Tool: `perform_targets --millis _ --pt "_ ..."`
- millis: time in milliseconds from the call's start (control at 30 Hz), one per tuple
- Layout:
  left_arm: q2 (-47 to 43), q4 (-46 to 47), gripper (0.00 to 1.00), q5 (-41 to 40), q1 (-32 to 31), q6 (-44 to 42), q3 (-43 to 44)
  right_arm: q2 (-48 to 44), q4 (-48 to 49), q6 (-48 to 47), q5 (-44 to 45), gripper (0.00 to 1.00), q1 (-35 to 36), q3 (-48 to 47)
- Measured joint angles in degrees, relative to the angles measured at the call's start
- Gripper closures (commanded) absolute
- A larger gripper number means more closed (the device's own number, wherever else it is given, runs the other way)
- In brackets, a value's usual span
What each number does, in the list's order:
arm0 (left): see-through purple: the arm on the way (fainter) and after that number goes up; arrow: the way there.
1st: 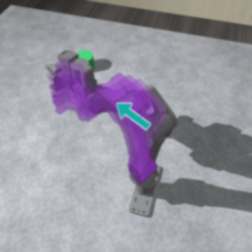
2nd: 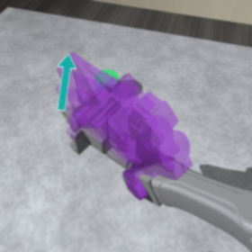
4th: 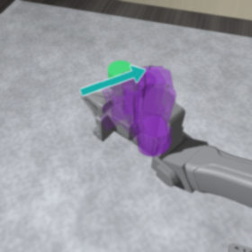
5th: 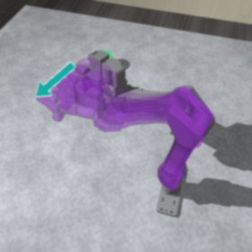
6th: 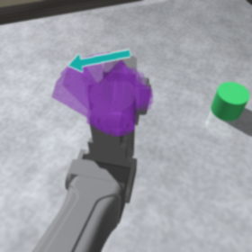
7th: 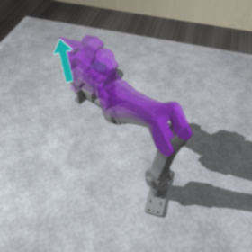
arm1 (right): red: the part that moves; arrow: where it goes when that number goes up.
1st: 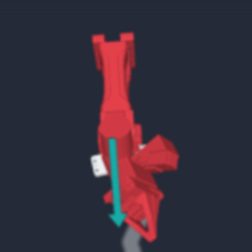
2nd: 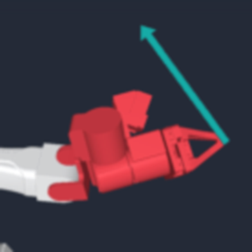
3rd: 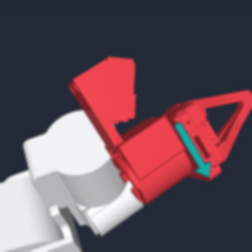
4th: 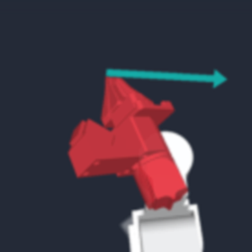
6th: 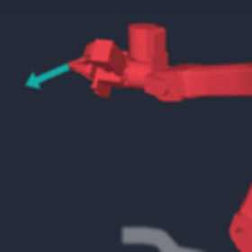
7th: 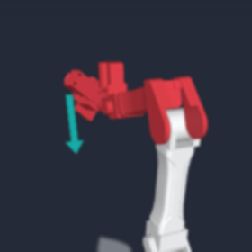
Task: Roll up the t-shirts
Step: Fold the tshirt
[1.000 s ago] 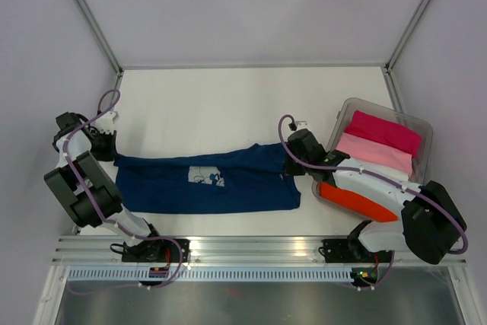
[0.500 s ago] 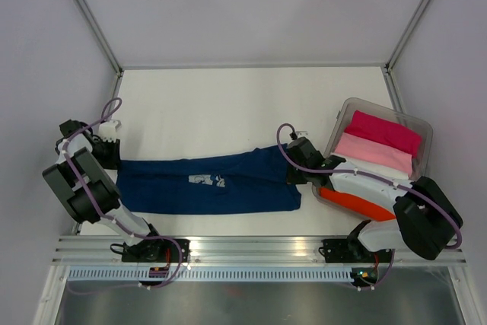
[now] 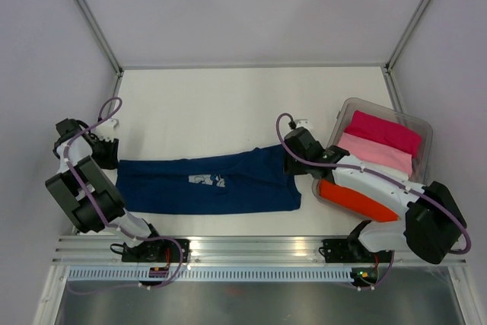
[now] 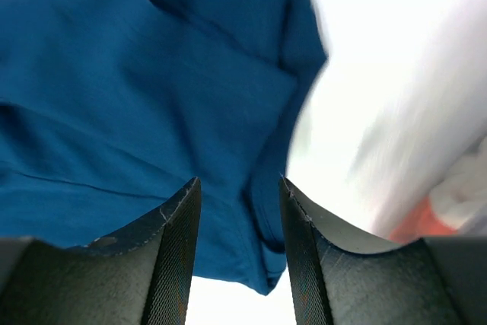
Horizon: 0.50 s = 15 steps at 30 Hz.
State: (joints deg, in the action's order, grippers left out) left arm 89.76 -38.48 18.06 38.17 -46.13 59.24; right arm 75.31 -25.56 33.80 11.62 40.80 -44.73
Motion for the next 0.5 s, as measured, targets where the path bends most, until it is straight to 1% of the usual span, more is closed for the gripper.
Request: perform_targets --millis 100,167,233,367,500 --pt "0.0 -0.1 0.58 0.1 0.0 0.0 -0.3 0.3 -1.1 -2.1 1.6 0.46 0.5 -6.3" --pt "0.1 -0.2 0.53 0.2 0.0 0.1 -0.3 2.8 -0.3 -3.9 2.2 0.44 1.2 -11.3" --pt "0.1 -0.2 0.49 0.3 0.0 0.2 -0.3 8.2 0.8 -6.1 2.0 0.41 2.1 -16.5" --pt "0.1 -0.2 0.47 0.4 0.0 0.3 -0.6 20.1 3.3 -10.3 0.2 0.39 3.0 -23.4" --pt "0.3 -0.2 0.47 0.4 0.0 0.4 -0.9 30.1 3.5 -13.7 -0.3 0.38 3.1 -28.3"
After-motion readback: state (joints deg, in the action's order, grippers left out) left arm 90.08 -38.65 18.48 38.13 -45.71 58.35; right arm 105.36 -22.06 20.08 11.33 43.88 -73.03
